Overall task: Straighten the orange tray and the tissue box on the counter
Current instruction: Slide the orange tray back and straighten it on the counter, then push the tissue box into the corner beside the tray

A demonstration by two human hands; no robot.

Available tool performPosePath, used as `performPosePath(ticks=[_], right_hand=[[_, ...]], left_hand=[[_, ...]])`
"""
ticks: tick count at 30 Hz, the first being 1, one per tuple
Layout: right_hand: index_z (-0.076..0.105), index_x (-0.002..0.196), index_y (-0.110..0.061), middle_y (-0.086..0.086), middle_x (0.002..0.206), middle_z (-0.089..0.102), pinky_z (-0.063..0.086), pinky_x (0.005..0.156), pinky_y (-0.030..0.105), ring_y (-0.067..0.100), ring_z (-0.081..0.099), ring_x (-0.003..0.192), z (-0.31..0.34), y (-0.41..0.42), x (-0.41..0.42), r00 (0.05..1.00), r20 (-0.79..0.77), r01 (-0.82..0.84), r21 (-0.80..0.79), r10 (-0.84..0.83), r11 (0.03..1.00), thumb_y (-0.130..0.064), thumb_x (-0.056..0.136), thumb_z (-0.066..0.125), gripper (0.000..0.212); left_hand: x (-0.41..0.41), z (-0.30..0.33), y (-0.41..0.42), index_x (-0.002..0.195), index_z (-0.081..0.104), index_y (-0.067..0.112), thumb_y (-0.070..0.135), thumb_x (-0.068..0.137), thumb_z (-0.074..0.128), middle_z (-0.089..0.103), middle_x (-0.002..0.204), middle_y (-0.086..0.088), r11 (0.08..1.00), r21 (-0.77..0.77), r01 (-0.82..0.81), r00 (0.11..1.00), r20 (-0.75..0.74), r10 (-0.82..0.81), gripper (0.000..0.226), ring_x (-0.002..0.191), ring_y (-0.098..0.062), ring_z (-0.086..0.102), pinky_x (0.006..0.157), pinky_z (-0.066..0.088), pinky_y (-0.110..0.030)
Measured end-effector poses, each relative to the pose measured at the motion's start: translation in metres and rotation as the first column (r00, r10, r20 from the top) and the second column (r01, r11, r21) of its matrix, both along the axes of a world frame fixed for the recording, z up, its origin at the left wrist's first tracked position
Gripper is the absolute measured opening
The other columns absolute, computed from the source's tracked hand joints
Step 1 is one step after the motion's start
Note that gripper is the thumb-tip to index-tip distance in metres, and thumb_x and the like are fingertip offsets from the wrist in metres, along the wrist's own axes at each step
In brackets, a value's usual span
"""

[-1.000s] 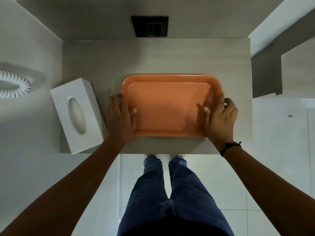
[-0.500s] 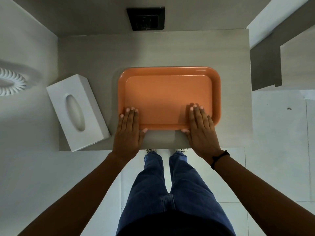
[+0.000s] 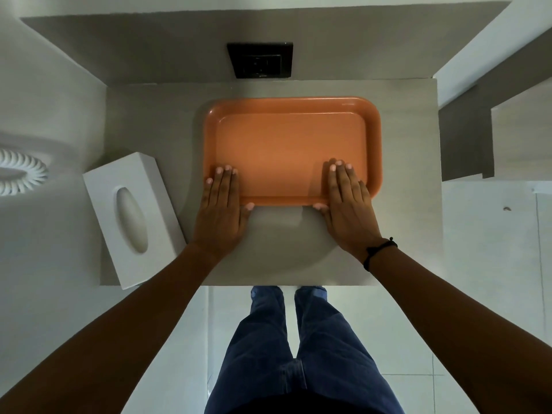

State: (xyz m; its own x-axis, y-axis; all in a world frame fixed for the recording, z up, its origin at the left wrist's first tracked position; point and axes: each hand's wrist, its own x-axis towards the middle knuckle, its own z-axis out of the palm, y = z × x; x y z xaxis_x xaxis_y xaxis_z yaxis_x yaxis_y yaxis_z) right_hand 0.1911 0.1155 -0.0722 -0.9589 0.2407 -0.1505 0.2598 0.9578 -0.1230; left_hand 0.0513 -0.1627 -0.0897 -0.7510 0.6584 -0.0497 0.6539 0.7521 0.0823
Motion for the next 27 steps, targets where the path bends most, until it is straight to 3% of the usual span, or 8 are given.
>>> performPosePath(ticks=[7,14,17,20,24,27], right_hand=[[0.028,0.171,0.006,0.027,0.178,0.032,0.038,0.128,0.058,0.046,0.031,0.166,0.002,0.014,-0.036,1.0,-0.021,0.015,0.001,-0.015,1.0,-0.06,0.113,0.027,0.088],[0.027,0.172,0.004,0.025,0.179,0.03,0.036,0.129,0.056,0.045,0.03,0.167,0.002,0.019,-0.044,1.0,-0.02,0.006,-0.007,-0.006,1.0,-0.066,0.112,0.009,0.093],[0.024,0.173,0.003,0.025,0.18,0.028,0.035,0.131,0.057,0.045,0.027,0.168,0.003,0.018,-0.043,1.0,-0.003,0.014,-0.001,-0.014,1.0,-0.066,0.112,0.012,0.093],[0.023,0.173,0.003,0.025,0.181,0.026,0.031,0.133,0.058,0.045,0.026,0.169,0.008,0.012,-0.045,1.0,-0.007,0.01,0.022,-0.01,1.0,-0.068,0.11,0.021,0.095],[0.022,0.173,0.003,0.025,0.181,0.024,0.021,0.137,0.056,0.044,0.024,0.169,0.015,-0.023,-0.057,0.978,-0.047,-0.201,0.009,0.201,0.98,-0.068,0.112,0.024,0.094],[0.024,0.173,0.0,0.022,0.181,0.027,0.024,0.136,0.055,0.04,0.028,0.169,0.014,-0.073,-0.069,0.874,-0.086,-0.481,-0.03,0.477,0.876,-0.063,0.11,0.04,0.09]], left_hand=[[-0.042,-0.005,0.017,0.167,0.025,-0.006,0.051,0.114,0.027,0.024,0.175,-0.026,0.999,0.003,0.036,0.997,-0.071,-0.035,0.077,0.165,-0.04,0.02,0.136,0.017,-0.054],[-0.053,-0.006,0.02,0.167,0.026,-0.005,0.052,0.115,0.022,0.025,0.175,-0.025,0.998,-0.006,0.058,0.994,-0.097,-0.059,0.077,0.165,-0.04,0.022,0.136,0.018,-0.054],[-0.051,-0.004,0.02,0.168,0.025,-0.002,0.052,0.114,0.024,0.023,0.176,-0.024,0.999,0.012,0.045,0.995,-0.084,-0.044,0.076,0.165,-0.039,0.02,0.136,0.018,-0.056],[-0.049,0.006,0.02,0.169,0.022,0.001,0.058,0.112,0.028,0.016,0.178,-0.022,0.998,0.058,0.013,0.997,-0.082,-0.009,0.081,0.167,-0.039,0.014,0.137,0.007,-0.052],[-0.048,0.03,0.002,0.17,0.022,0.002,0.06,0.11,0.038,0.017,0.178,-0.023,0.967,0.155,-0.204,0.974,-0.07,0.216,0.085,0.166,-0.042,0.011,0.136,0.0,-0.051],[-0.039,0.047,-0.035,0.17,0.018,0.003,0.062,0.111,0.031,0.014,0.178,-0.023,0.89,0.134,-0.435,0.892,-0.073,0.447,0.085,0.167,-0.042,0.007,0.136,0.003,-0.052]])
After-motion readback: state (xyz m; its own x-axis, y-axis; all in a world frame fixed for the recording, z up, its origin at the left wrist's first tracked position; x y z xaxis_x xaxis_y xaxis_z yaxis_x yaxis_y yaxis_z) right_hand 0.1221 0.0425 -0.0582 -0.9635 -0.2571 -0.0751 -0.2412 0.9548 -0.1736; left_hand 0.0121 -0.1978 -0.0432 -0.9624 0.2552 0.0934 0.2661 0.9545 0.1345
